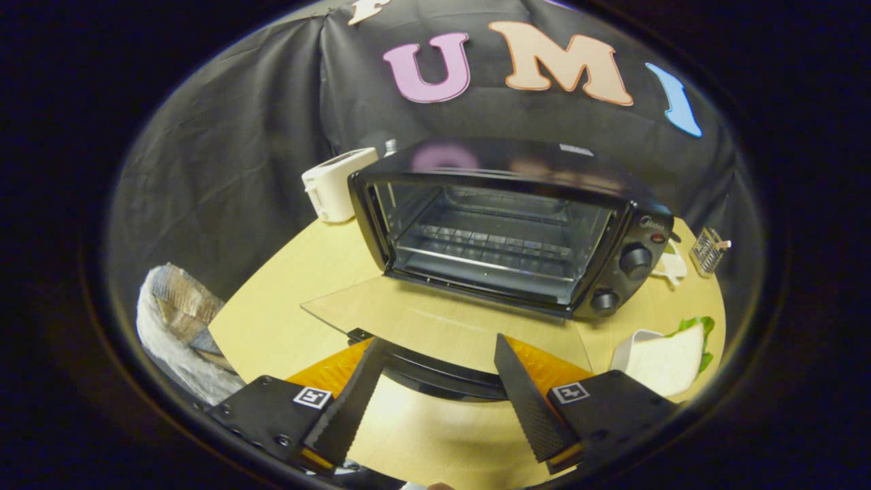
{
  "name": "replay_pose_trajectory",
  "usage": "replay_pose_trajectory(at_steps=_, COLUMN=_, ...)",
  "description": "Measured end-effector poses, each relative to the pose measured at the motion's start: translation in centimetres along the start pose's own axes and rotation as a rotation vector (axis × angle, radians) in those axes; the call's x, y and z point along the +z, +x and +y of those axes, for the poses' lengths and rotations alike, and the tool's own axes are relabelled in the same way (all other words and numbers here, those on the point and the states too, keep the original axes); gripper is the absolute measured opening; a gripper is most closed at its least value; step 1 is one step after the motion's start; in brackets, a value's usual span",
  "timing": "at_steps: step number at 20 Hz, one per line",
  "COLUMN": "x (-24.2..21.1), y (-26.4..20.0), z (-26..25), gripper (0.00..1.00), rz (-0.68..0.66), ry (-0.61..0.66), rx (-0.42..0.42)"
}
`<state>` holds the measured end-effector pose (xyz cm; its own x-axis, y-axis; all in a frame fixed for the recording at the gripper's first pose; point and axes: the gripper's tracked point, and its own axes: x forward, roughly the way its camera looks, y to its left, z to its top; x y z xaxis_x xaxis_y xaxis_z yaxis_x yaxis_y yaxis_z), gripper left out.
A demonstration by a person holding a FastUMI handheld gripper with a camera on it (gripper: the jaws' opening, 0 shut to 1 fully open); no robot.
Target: Open the toaster oven, put the food inside, and close the toaster oven door.
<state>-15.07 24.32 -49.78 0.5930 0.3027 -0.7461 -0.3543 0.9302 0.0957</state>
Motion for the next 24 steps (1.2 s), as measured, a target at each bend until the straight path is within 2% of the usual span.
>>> replay_pose_trajectory(at_steps=4, x=-2.9, y=1.3, z=0.6, gripper=1.00, rz=0.056, ry=-0.099, rx=0.010)
replay_pose_trajectory(at_steps=9, x=-6.1, y=2.5, z=0.8, gripper=1.00, rz=0.128, ry=-0.111, rx=0.033)
replay_pose_trajectory(at_steps=12, x=-5.6, y=2.3, z=0.4, gripper=1.00, rz=0.098, ry=-0.124, rx=0.048)
replay_pose_trajectory(at_steps=14, x=-4.8, y=1.5, z=0.4, gripper=1.00, rz=0.070, ry=-0.097, rx=0.074)
replay_pose_trajectory(at_steps=16, x=-2.4, y=0.3, z=-0.8, gripper=1.00, rz=-0.002, ry=-0.062, rx=0.059)
replay_pose_trajectory(at_steps=21, x=4.4, y=-3.7, z=-7.5, gripper=1.00, rz=-0.168, ry=0.042, rx=-0.026)
replay_pose_trajectory(at_steps=24, x=6.9, y=-5.8, z=-13.5, gripper=1.00, rz=-0.243, ry=0.069, rx=-0.117)
